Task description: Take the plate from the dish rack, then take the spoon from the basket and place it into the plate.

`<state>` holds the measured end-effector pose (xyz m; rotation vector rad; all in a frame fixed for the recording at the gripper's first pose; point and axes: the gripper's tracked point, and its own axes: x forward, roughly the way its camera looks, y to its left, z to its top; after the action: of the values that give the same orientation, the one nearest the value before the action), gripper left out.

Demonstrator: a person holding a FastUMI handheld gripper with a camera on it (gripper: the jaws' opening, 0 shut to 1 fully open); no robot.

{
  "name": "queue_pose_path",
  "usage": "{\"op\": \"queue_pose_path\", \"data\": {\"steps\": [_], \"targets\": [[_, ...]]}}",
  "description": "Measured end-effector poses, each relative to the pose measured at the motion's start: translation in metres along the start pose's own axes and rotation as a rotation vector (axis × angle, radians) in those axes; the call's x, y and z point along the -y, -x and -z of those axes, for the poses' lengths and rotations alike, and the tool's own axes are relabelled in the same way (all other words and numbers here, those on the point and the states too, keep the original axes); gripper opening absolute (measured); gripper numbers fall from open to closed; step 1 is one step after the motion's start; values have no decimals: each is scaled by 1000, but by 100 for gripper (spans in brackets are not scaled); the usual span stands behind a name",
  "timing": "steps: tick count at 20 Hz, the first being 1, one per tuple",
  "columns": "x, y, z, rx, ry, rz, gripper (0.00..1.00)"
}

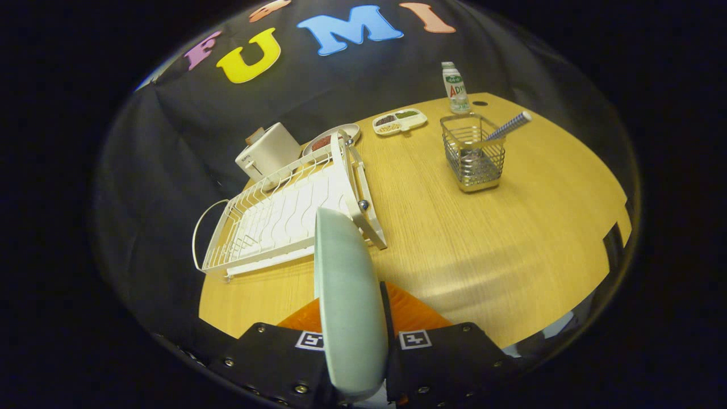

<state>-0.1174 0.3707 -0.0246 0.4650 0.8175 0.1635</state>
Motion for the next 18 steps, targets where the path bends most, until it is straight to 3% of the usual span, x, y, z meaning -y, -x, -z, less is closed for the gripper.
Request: {"op": "queue_pose_path", "data": {"steps": [4,11,12,16,18], "targets": [[2,-18,16,-43,-128,-93,31],[30,-21,9,-28,-79,-2,46],[35,-18,4,-17,-65,15,53],[51,-3,-26,80,-60,46,69],[59,8,-50,162,-74,56,69]]}}
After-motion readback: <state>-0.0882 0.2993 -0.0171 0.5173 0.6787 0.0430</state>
